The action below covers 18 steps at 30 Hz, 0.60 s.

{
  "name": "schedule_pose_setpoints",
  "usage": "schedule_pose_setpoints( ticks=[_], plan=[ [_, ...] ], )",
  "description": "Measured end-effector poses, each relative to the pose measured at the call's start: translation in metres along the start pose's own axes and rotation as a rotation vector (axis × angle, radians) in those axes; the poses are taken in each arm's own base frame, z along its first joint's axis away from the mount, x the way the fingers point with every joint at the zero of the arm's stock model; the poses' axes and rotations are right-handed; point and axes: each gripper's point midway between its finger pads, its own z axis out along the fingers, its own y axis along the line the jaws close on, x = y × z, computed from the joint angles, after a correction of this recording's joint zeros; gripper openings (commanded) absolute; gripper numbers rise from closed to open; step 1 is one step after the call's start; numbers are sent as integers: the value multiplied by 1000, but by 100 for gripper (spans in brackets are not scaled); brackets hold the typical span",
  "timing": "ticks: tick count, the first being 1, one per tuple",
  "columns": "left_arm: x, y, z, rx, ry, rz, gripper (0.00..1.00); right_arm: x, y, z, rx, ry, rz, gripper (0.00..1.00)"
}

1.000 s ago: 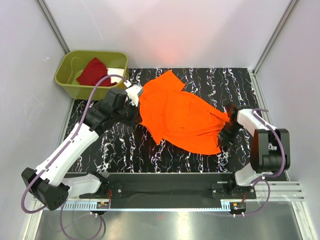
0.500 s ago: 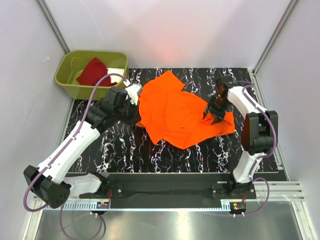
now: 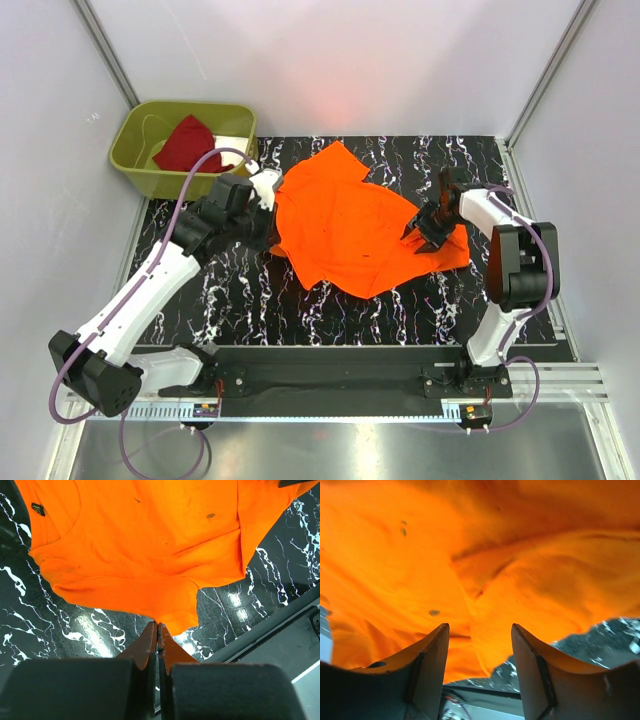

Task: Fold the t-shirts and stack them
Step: Flatten the tshirt out

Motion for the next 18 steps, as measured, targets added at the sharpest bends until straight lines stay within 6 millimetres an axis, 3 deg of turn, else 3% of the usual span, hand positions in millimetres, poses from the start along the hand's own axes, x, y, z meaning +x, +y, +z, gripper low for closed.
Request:
schedule_pose_setpoints(
  ticks=[7,18],
  plan=[
    [0,3,0,1,2,-6,0,-4,4,21,-1,23,103,54],
    [-1,8,0,-4,-2,-13,0,-10,5,34,2,14,145,45]
  ],
)
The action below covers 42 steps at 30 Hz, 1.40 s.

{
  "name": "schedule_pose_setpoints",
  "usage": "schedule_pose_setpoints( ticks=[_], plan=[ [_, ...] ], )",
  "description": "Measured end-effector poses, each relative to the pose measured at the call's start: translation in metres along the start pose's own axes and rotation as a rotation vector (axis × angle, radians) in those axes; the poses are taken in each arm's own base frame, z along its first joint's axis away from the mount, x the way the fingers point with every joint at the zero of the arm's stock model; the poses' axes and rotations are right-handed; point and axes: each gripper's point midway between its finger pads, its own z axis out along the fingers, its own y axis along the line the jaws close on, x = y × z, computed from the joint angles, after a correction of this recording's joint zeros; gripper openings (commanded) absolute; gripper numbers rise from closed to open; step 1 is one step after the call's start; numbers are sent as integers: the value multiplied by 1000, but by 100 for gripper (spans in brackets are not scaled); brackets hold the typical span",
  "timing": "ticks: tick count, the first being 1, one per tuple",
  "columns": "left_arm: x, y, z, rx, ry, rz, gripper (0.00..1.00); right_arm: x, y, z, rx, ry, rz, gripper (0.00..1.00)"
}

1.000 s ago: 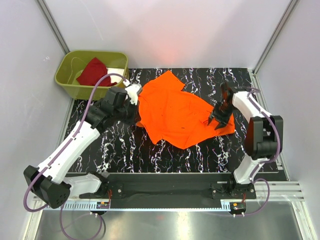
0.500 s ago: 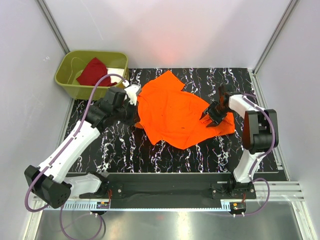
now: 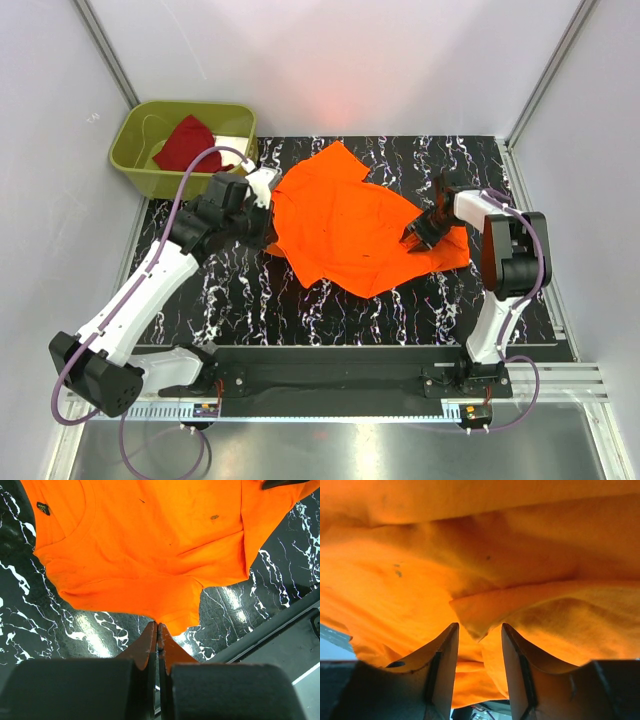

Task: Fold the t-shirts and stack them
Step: Flatten the tshirt out

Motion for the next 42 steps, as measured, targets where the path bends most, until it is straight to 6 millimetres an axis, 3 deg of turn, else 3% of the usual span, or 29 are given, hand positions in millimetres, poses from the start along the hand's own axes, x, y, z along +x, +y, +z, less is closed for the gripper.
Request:
schedule_pose_setpoints(
  ticks=[3,7,8,10,14,18,21,29,32,35,38,42],
  plan=[
    [0,1,1,-3,0,-4,0,0,-4,6,18,9,6,38],
    [-1,4,2,-7,3,-9,0,0,-6,10,31,16,6,19],
    [-1,4,2,-8,2,-11,0,-1,-7,9,38,11,2,8],
    [-2,6,2,-11,-2,-20,0,-5,-5,5,47,0,-9,0],
    [-8,7,3,-18,-27,-56,0,-14,1,-13,62,-47,-49,0],
    [-22,9,0,-40,-74,-82,0,-20,5,-46,78,-108,-107,0],
    [-52,8,-10,-57,-150,-91,0,-30,16,-76,69,-178,-147,0],
    [-190,15,-49,-127,-465,-86,0,-80,55,-180,-23,-432,-178,0],
    [-232,23,-66,-162,-576,-80,0,-109,52,-222,-54,-533,-130,0],
    [-257,26,-85,-180,-658,-67,0,-126,43,-259,-68,-613,-89,0],
    [-275,22,-105,-181,-731,-36,0,-122,40,-291,-104,-669,-83,0],
    [-287,12,-139,-168,-827,14,0,-92,39,-332,-180,-730,-104,0]
  ],
)
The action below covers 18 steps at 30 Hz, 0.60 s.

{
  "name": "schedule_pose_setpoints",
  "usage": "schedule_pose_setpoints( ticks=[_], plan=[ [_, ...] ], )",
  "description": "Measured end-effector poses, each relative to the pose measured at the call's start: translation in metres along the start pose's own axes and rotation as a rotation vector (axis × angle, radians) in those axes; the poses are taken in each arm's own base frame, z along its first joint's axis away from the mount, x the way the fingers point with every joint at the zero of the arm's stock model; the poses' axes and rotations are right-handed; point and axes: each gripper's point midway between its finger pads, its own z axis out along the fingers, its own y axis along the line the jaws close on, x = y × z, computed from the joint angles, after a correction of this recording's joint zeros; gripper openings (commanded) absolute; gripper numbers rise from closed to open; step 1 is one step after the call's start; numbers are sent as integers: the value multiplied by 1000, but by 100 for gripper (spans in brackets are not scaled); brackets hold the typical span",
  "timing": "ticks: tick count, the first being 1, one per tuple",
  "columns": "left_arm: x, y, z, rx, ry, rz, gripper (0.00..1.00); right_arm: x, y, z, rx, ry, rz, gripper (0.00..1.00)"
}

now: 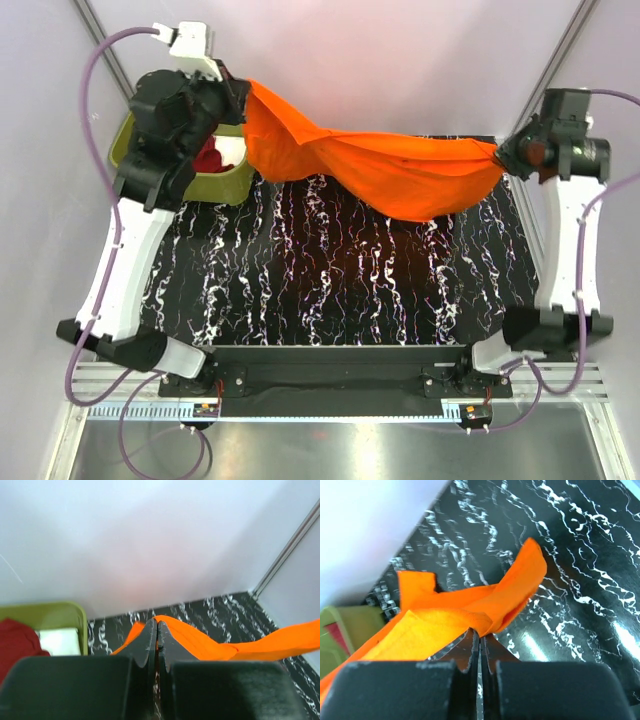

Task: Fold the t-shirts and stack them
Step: Flatten the tshirt out

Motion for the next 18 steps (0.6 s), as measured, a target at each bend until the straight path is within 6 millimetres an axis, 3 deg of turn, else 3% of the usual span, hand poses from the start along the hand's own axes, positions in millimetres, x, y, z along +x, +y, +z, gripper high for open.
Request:
schedule_pose_setpoints(
  ticks=[5,13,16,18],
  plan=[
    [-39,-8,-59,48,-140,34,0,7,2,-83,-148,-97,5,0],
    [-121,-34,-215,188,-477,97,0,41,-2,-223,-457,-247,-31,0],
    [-147,-41,-270,224,-602,121,0,56,-4,-258,-552,-273,-47,0],
    [-159,-43,-290,235,-655,130,0,62,-4,-268,-581,-274,-47,0]
  ],
)
